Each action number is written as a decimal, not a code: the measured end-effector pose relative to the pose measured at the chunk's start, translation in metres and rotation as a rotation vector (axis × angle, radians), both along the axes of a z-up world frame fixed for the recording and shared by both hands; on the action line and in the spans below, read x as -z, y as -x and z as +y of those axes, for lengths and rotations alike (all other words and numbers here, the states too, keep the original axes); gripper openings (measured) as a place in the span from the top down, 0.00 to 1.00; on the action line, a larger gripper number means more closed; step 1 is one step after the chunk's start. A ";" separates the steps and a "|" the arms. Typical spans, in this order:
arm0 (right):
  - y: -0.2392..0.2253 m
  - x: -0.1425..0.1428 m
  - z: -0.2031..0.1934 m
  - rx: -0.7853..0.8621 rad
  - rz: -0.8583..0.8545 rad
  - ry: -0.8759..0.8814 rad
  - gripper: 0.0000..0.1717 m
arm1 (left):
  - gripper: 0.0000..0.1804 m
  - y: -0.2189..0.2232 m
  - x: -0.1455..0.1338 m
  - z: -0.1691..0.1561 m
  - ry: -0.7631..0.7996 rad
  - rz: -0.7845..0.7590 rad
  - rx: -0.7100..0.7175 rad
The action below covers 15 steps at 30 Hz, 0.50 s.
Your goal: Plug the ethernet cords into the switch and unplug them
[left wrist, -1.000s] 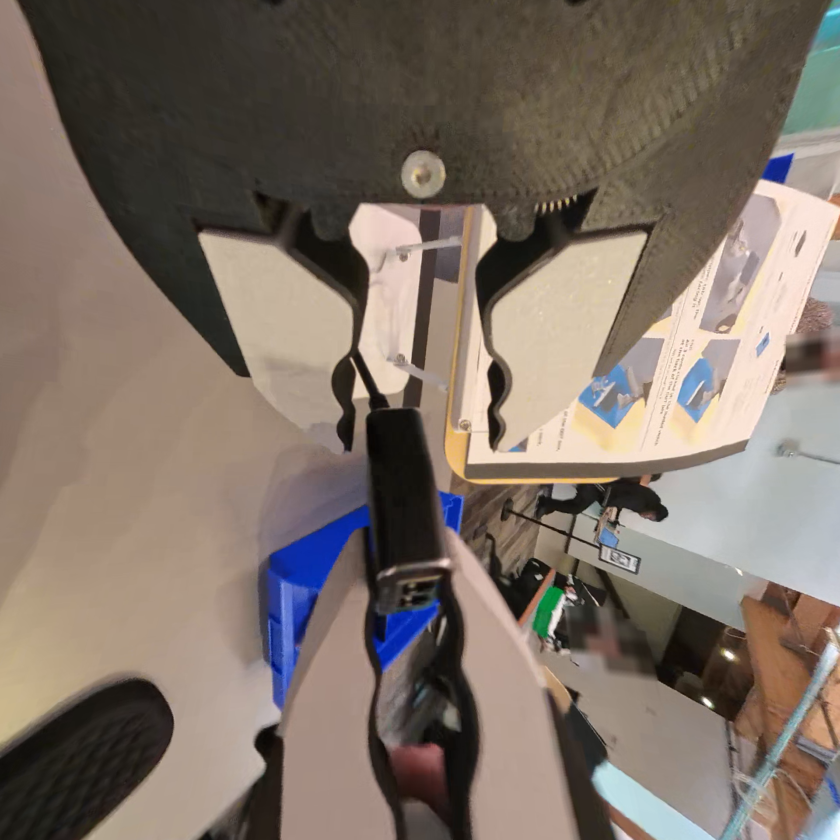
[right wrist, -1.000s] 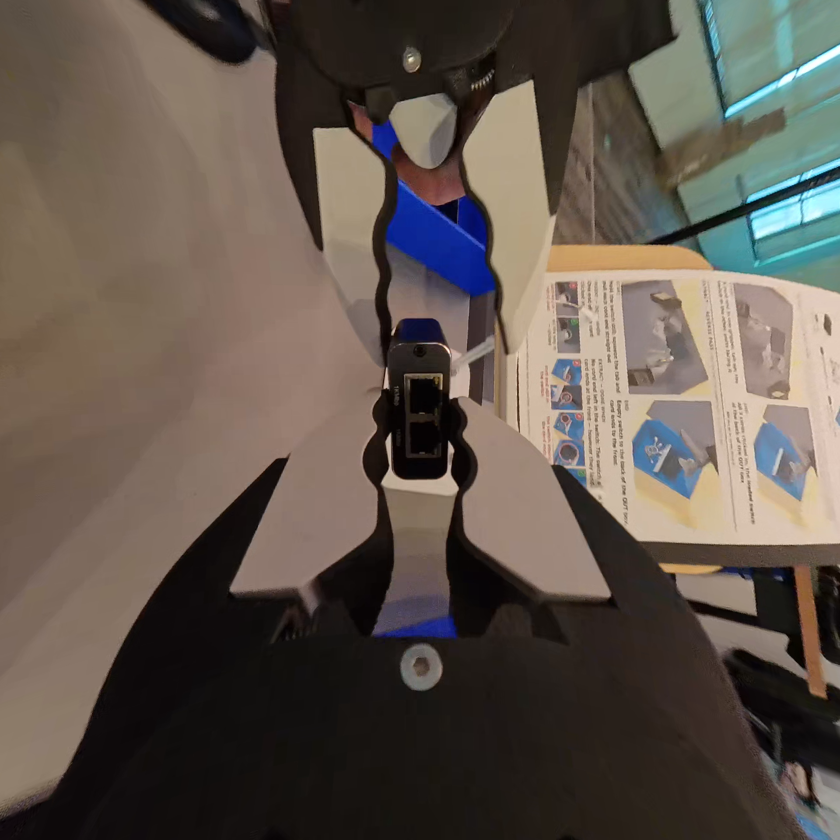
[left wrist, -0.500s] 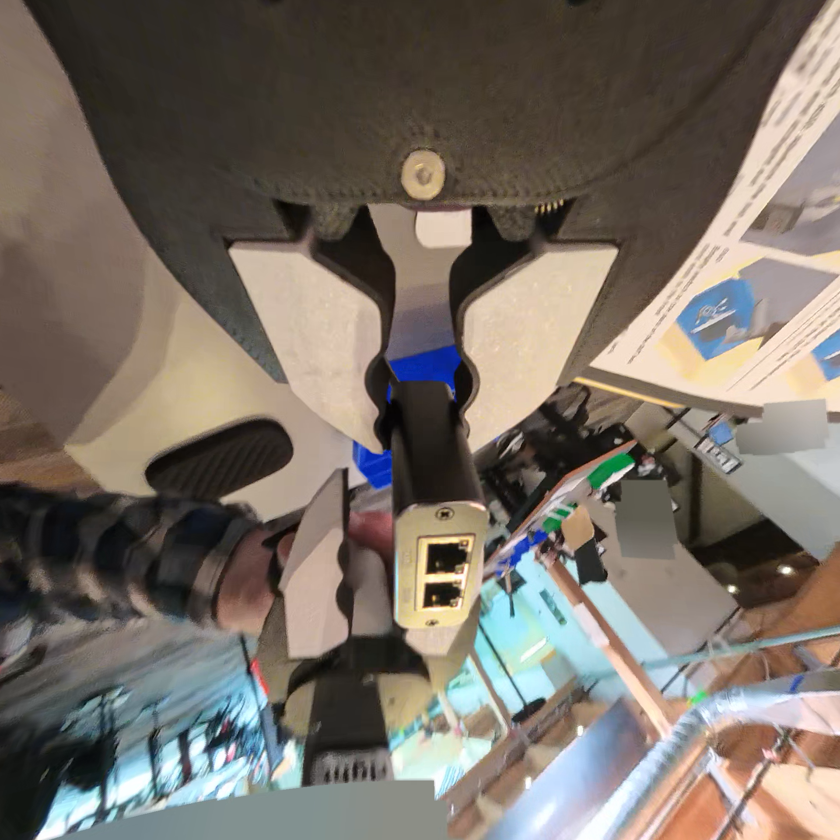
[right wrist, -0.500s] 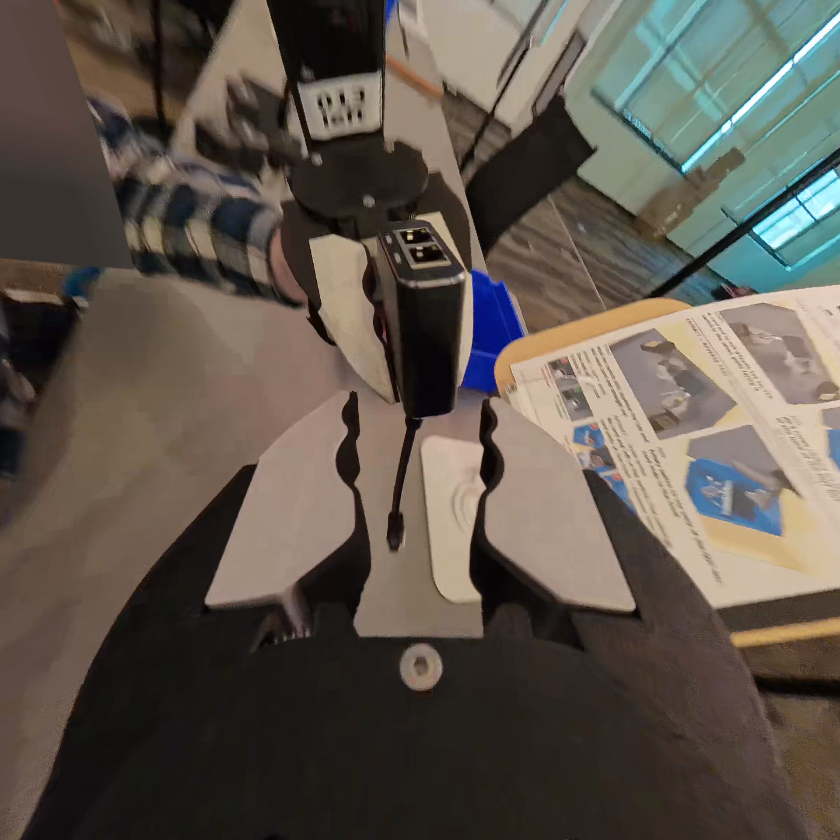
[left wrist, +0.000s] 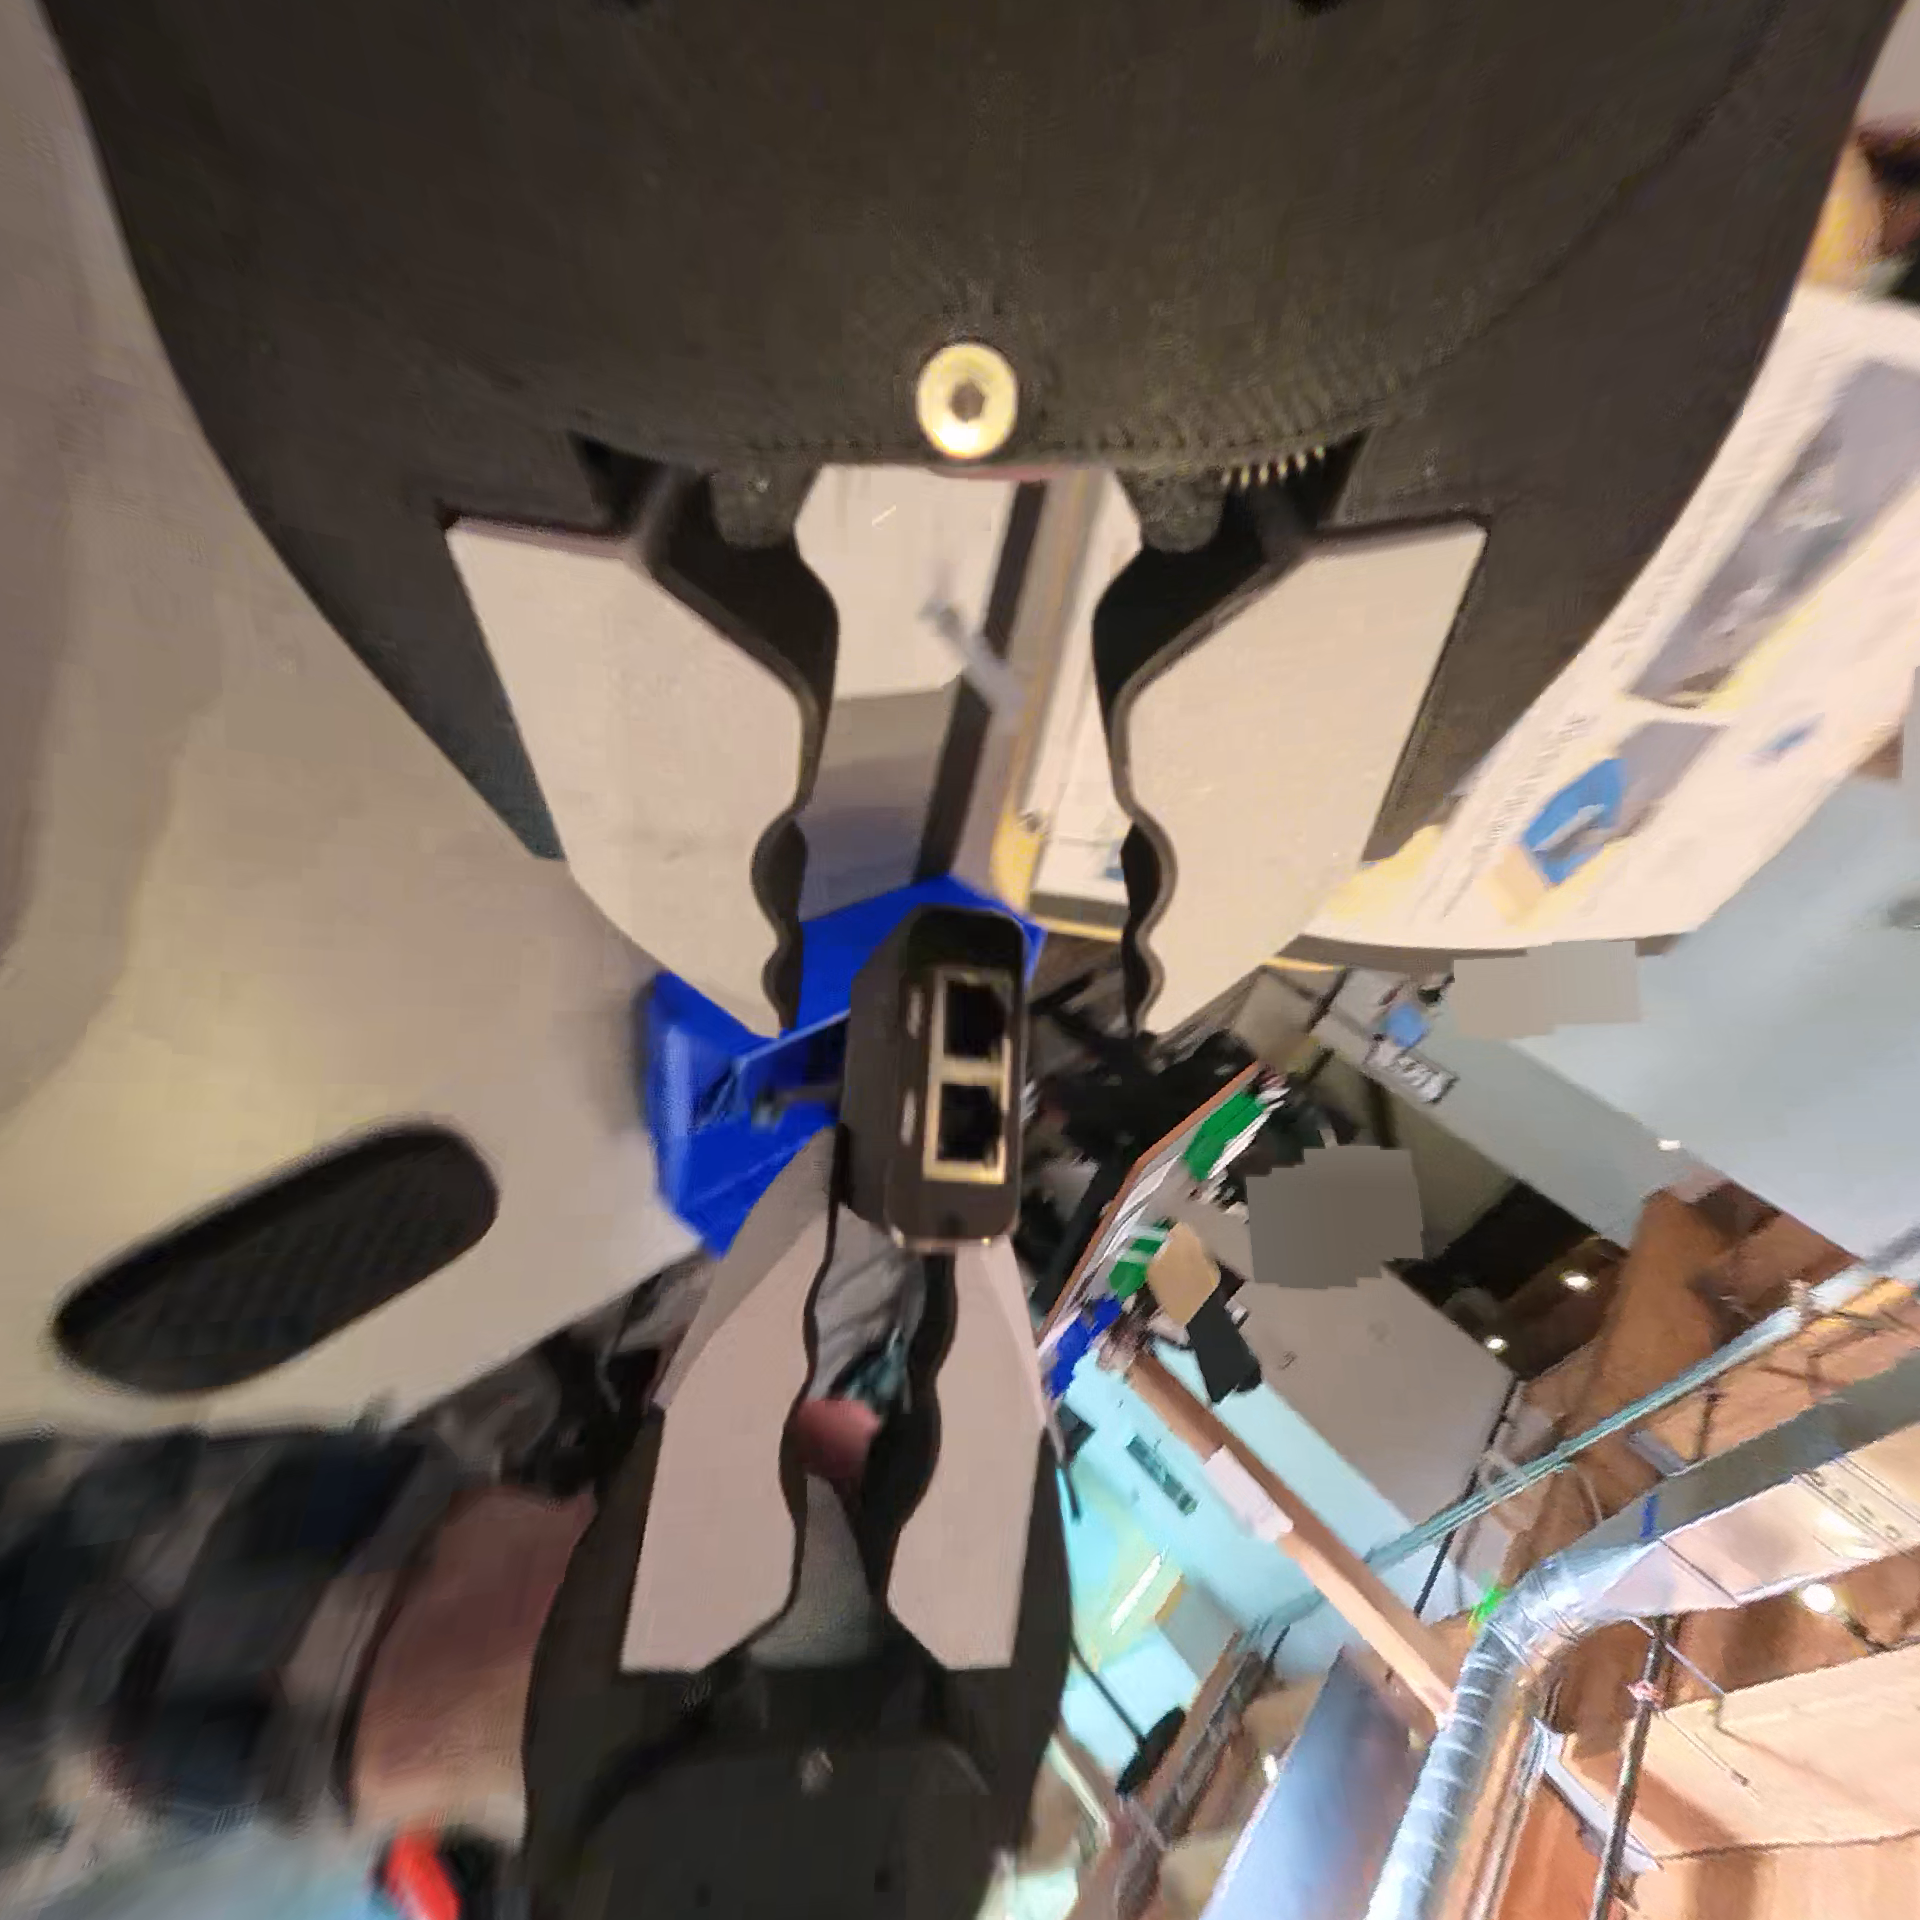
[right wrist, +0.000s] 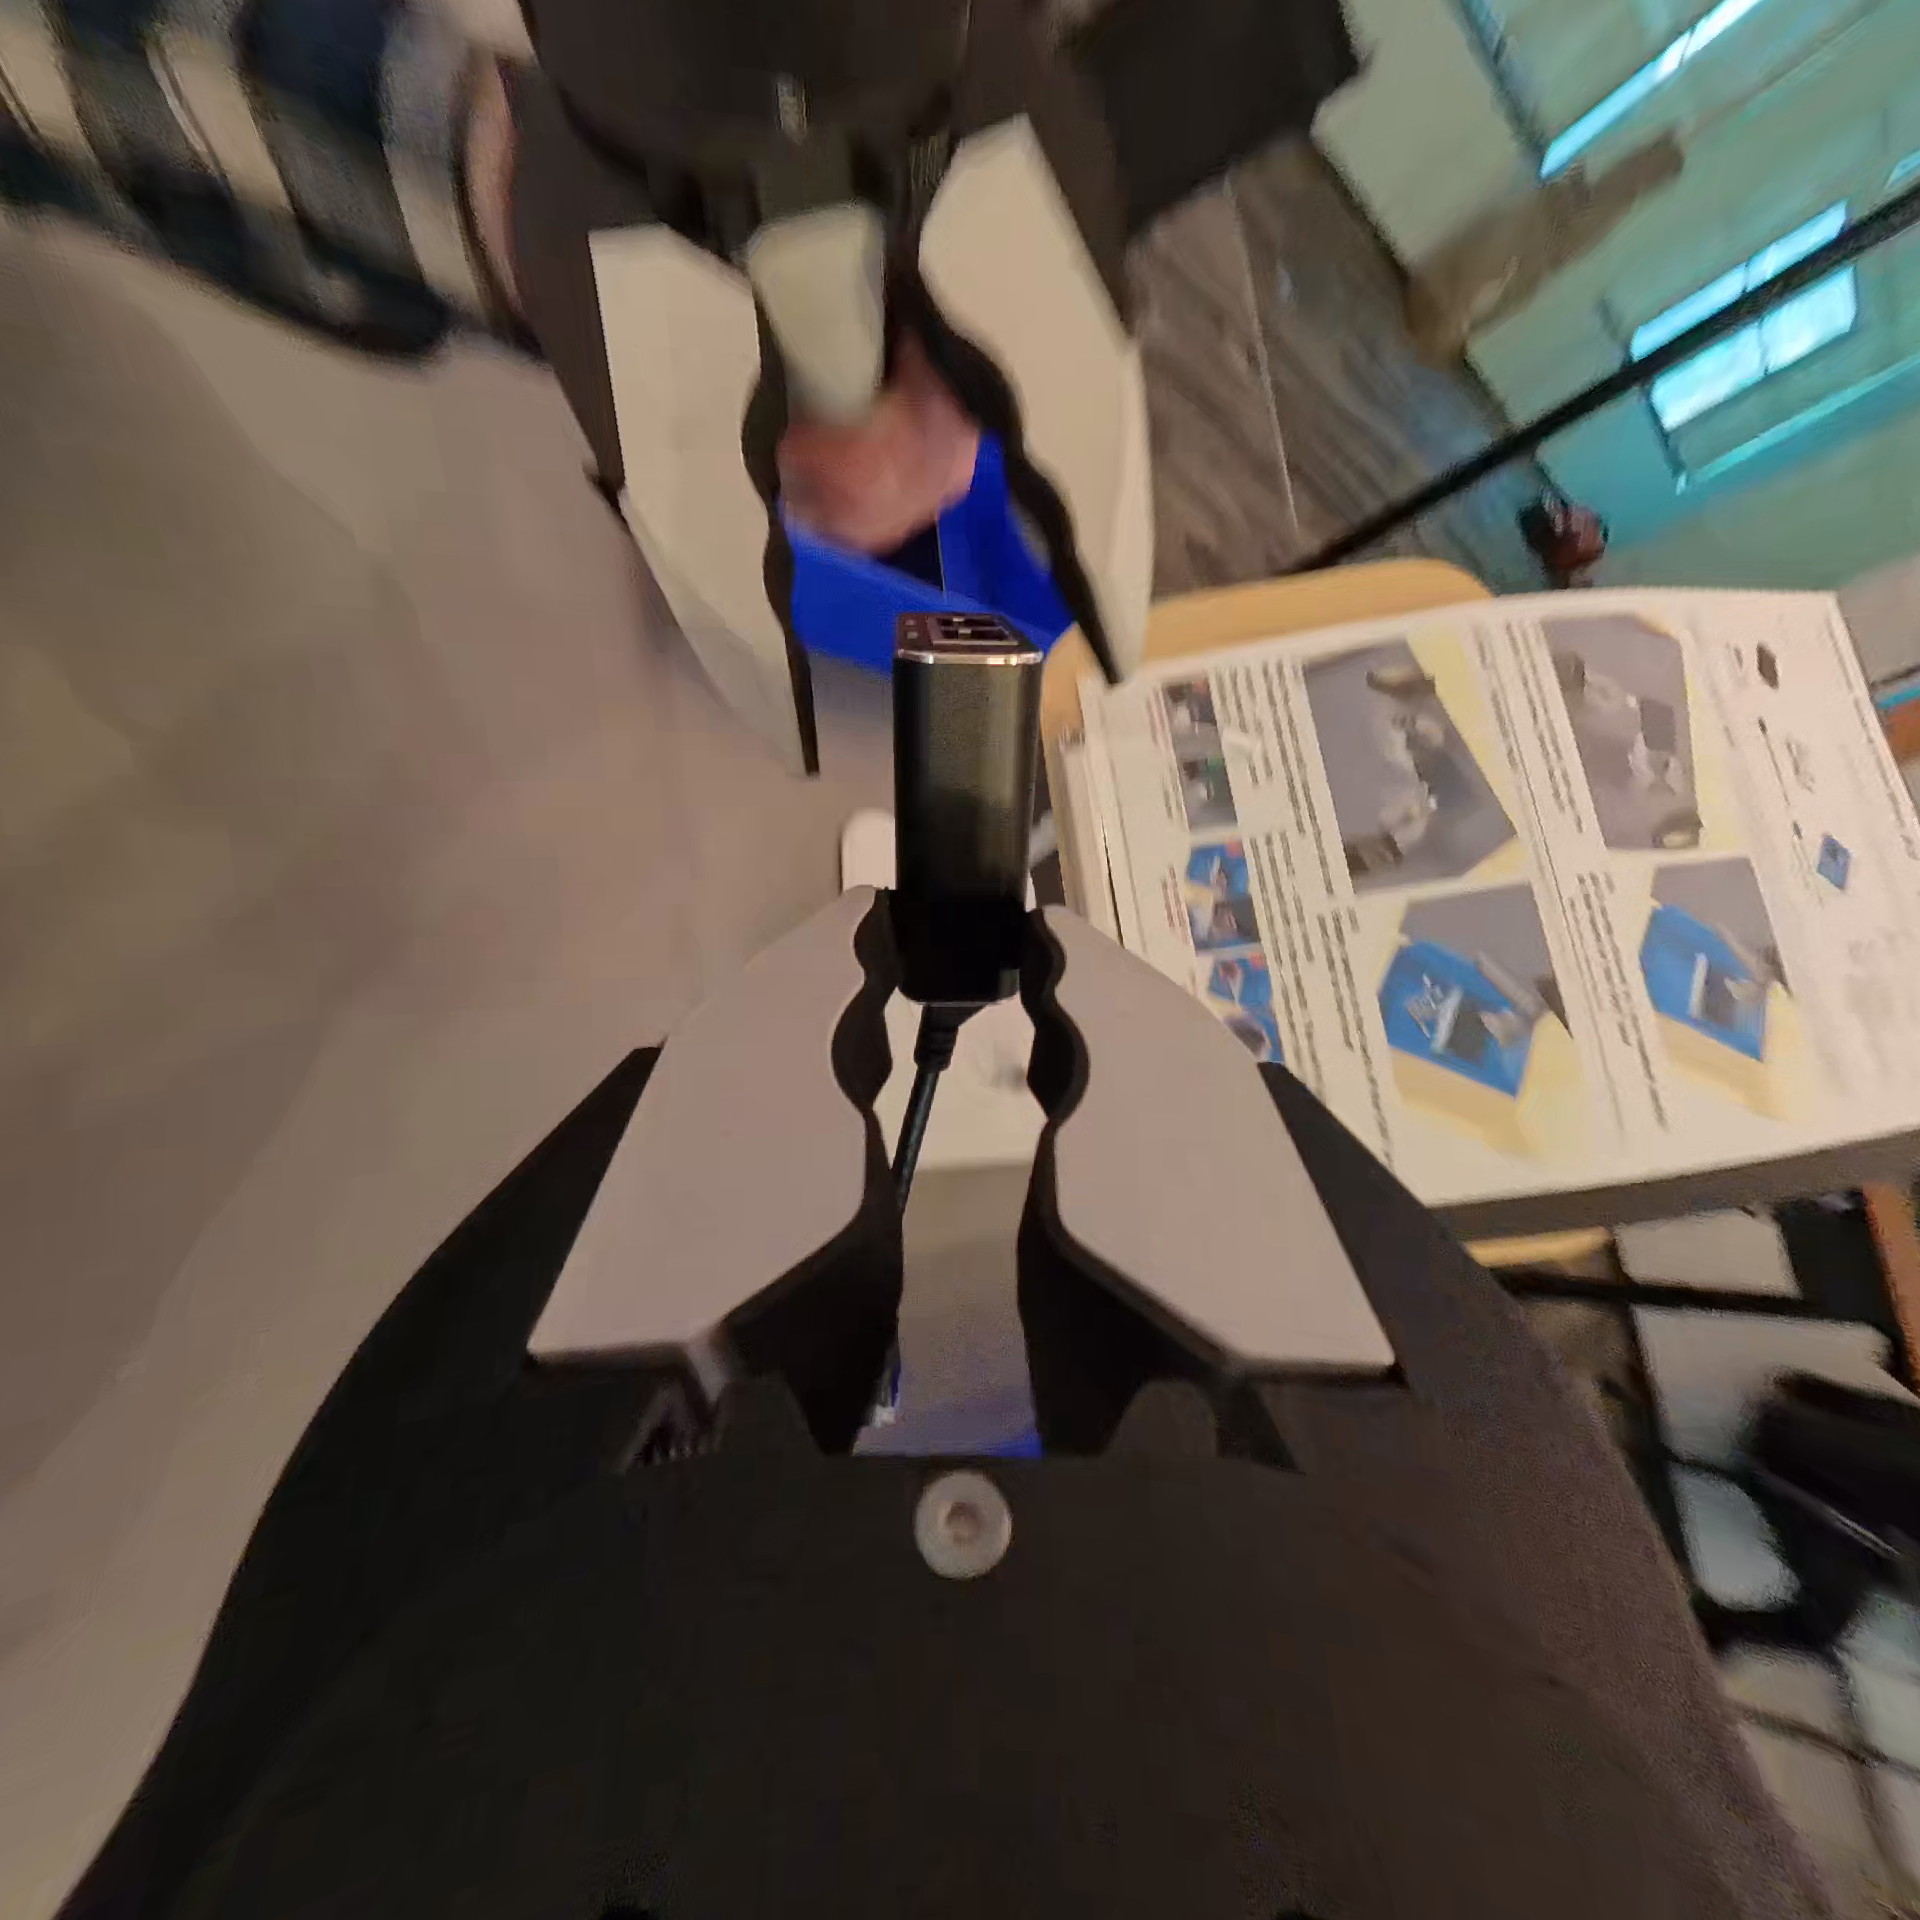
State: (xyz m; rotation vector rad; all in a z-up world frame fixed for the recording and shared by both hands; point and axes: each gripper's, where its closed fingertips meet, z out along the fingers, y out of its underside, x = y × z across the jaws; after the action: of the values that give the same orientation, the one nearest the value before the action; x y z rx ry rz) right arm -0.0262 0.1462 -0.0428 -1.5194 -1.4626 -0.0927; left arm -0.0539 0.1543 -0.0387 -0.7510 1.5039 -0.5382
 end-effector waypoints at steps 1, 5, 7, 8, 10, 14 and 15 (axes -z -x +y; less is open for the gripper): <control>-0.001 0.003 0.001 0.017 -0.069 -0.004 0.87 | 0.68 -0.001 0.000 0.000 -0.072 0.040 -0.034; 0.001 0.007 0.004 0.053 -0.238 -0.036 0.86 | 0.77 -0.011 0.009 -0.004 -0.194 0.181 -0.078; 0.005 0.007 0.002 0.045 -0.274 -0.047 0.86 | 0.85 -0.014 0.014 -0.002 -0.202 0.214 -0.082; 0.005 0.006 0.003 0.059 -0.293 -0.067 0.86 | 0.85 -0.014 0.014 -0.002 -0.200 0.203 -0.083; 0.008 0.003 0.002 0.054 -0.275 -0.092 0.87 | 0.87 -0.012 0.009 -0.003 -0.184 0.172 -0.075; 0.004 -0.016 -0.012 -0.052 -0.117 -0.088 0.80 | 0.87 -0.003 -0.002 -0.010 -0.222 0.101 -0.033; 0.003 -0.020 -0.017 -0.097 -0.088 -0.097 0.80 | 0.87 0.000 -0.006 -0.015 -0.220 0.084 -0.002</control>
State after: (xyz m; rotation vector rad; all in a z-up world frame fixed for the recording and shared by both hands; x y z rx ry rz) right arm -0.0288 0.1296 -0.0229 -1.3788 -1.5769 -0.1712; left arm -0.0543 0.1393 -0.0328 -0.6096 1.6101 -0.3351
